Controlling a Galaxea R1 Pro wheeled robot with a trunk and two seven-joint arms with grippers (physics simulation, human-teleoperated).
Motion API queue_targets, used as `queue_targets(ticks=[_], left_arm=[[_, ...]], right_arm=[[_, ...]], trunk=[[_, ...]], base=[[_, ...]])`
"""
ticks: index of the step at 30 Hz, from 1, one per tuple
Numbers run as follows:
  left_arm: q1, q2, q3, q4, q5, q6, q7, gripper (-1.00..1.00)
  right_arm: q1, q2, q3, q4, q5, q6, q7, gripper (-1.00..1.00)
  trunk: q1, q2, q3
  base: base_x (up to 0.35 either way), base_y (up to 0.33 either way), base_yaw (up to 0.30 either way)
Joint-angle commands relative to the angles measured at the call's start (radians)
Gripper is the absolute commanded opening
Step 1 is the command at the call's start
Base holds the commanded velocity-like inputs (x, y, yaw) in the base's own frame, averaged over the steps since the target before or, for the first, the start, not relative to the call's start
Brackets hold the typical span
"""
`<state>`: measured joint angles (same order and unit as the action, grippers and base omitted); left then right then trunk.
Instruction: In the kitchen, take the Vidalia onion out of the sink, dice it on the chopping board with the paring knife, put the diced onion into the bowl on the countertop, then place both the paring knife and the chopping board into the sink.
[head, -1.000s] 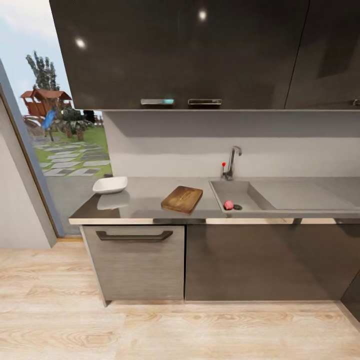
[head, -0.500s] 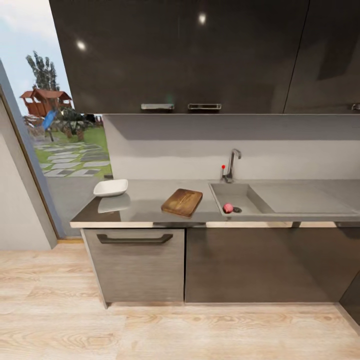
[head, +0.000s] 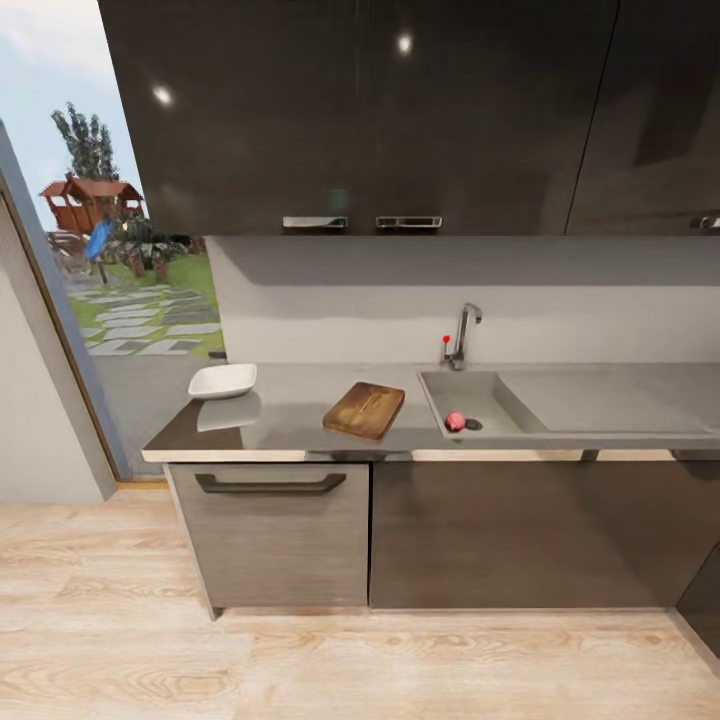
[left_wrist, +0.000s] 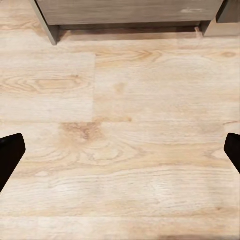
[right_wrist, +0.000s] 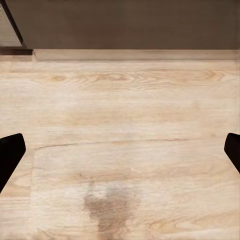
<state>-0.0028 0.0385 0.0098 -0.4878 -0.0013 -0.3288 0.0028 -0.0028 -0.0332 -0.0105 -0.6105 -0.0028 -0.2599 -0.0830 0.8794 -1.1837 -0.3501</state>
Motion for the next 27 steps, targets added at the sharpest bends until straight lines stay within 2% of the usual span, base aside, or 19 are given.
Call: queue_targets(ticks=[1, 8, 18, 27], left_arm=[[0.000, 0.000, 0.001, 0.000, 0.000, -0.003, 0.000, 1.00], [0.000, 0.000, 0.001, 0.000, 0.000, -0.003, 0.000, 1.00], [0.000, 0.000, 0.001, 0.000, 0.000, -0.003, 0.000, 1.00], [0.000, 0.000, 0.001, 0.000, 0.000, -0.003, 0.000, 1.00]], right_arm=[[0.000, 0.000, 0.000, 0.000, 0.000, -0.002, -0.002, 1.00], [0.000, -0.001, 0.000, 0.000, 0.000, -0.002, -0.001, 1.00], [0.000, -0.001, 0.001, 0.000, 0.000, -0.002, -0.001, 1.00], [0.000, -0.001, 0.001, 0.000, 0.000, -0.002, -0.001, 1.00]], trunk=[[-0.004, 0.007, 0.002], [-0.031, 0.056, 0.024], [-0.069, 0.126, 0.056], [-0.104, 0.189, 0.084]], base=[[0.000, 0.000, 0.000], [0.000, 0.000, -0.041], [0.000, 0.000, -0.170], [0.000, 0.000, -0.027]])
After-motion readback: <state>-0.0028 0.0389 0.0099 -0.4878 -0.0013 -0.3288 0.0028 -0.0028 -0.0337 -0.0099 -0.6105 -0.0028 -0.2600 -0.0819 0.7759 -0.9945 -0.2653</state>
